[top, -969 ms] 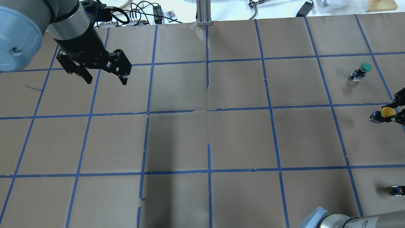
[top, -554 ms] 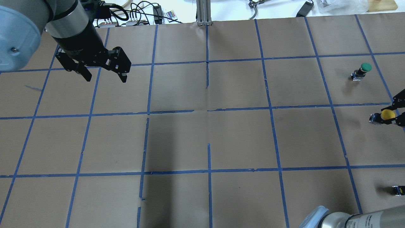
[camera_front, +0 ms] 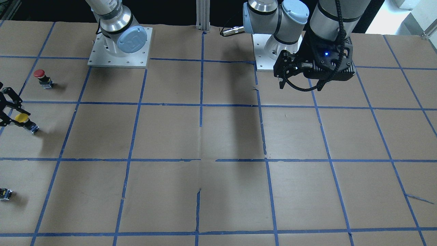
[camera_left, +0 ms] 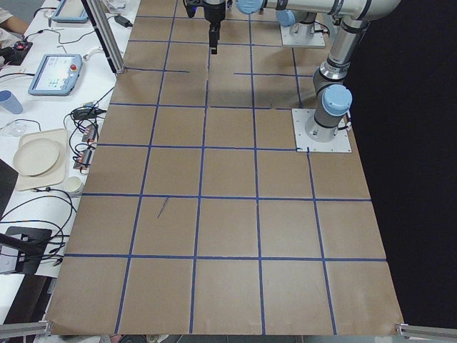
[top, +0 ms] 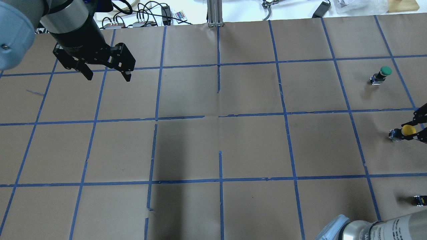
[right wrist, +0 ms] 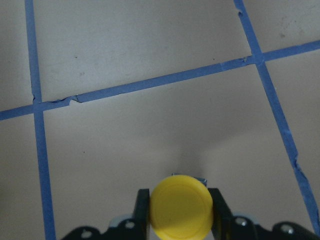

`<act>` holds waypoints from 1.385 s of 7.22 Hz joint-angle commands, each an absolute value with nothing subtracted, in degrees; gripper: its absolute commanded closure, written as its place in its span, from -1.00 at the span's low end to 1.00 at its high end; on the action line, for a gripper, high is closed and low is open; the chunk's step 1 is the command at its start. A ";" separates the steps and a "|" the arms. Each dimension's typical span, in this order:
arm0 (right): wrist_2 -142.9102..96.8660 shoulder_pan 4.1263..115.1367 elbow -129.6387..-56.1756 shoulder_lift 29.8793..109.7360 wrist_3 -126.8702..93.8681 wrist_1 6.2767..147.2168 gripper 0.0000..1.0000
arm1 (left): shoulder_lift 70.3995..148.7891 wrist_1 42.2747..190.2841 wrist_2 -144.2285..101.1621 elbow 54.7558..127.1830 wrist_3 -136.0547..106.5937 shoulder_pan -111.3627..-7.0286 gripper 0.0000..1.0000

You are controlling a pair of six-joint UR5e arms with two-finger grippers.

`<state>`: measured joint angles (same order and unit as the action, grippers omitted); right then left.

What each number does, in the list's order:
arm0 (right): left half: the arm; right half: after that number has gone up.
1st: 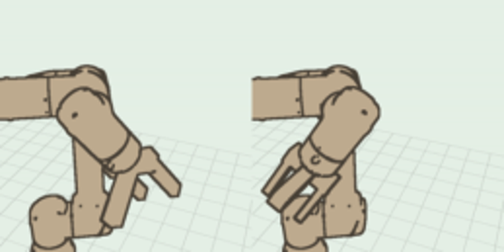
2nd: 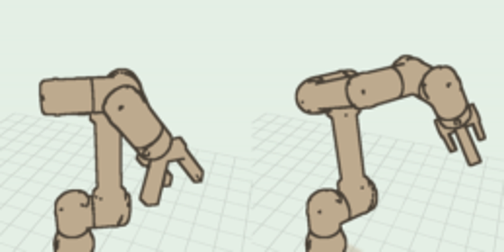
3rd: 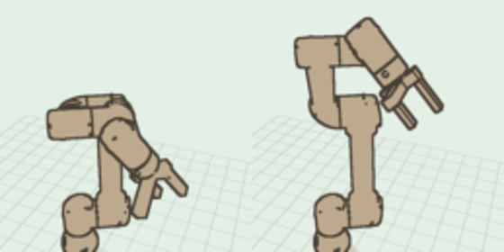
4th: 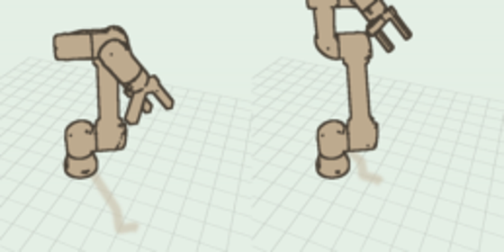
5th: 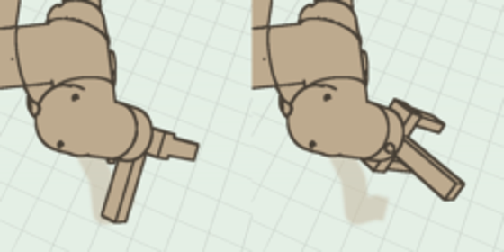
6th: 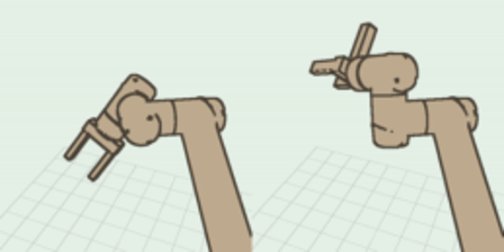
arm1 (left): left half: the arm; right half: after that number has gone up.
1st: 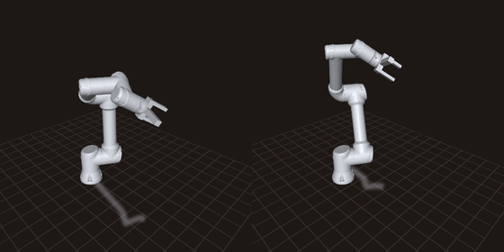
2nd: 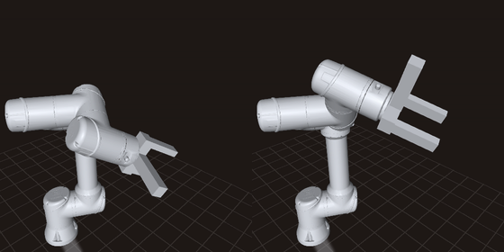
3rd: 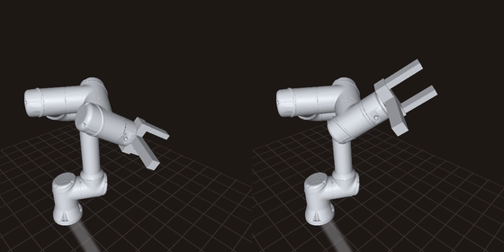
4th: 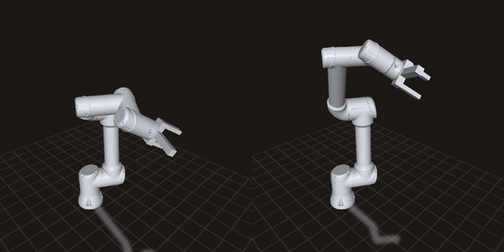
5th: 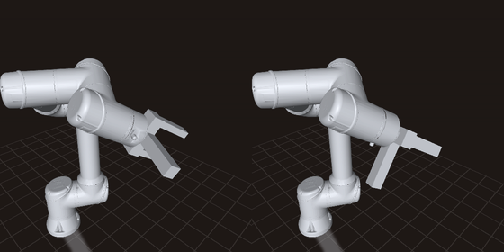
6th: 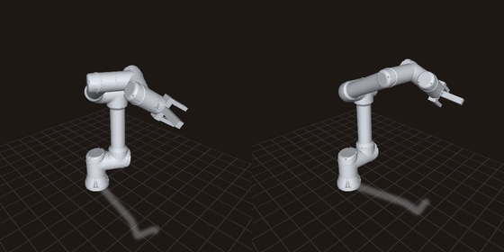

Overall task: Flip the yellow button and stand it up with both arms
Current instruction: 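Set the button upright on the table with the right gripper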

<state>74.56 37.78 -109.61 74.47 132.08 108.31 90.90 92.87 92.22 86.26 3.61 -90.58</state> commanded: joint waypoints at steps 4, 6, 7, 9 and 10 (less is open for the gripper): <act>75.15 37.79 -109.69 74.70 131.31 106.70 -0.92 | 89.74 94.04 88.86 85.35 13.48 -89.83 -0.99; 75.23 37.79 -109.60 75.40 130.09 106.61 -0.92 | 89.38 95.44 88.16 84.91 12.93 -88.86 -0.99; 75.15 37.97 -109.60 78.54 124.86 104.78 -0.92 | 89.47 97.19 85.89 84.21 11.01 -87.81 -0.99; 75.06 40.50 -109.34 89.60 107.94 98.46 -0.97 | 89.82 98.43 86.04 83.15 9.49 -87.36 -0.99; 75.32 42.95 -109.16 92.87 94.97 97.05 -0.99 | 90.00 98.35 86.22 83.06 9.14 -87.36 -0.99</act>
<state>75.13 40.36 -109.33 87.83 109.16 99.50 89.79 97.95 86.14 83.33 9.74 -87.48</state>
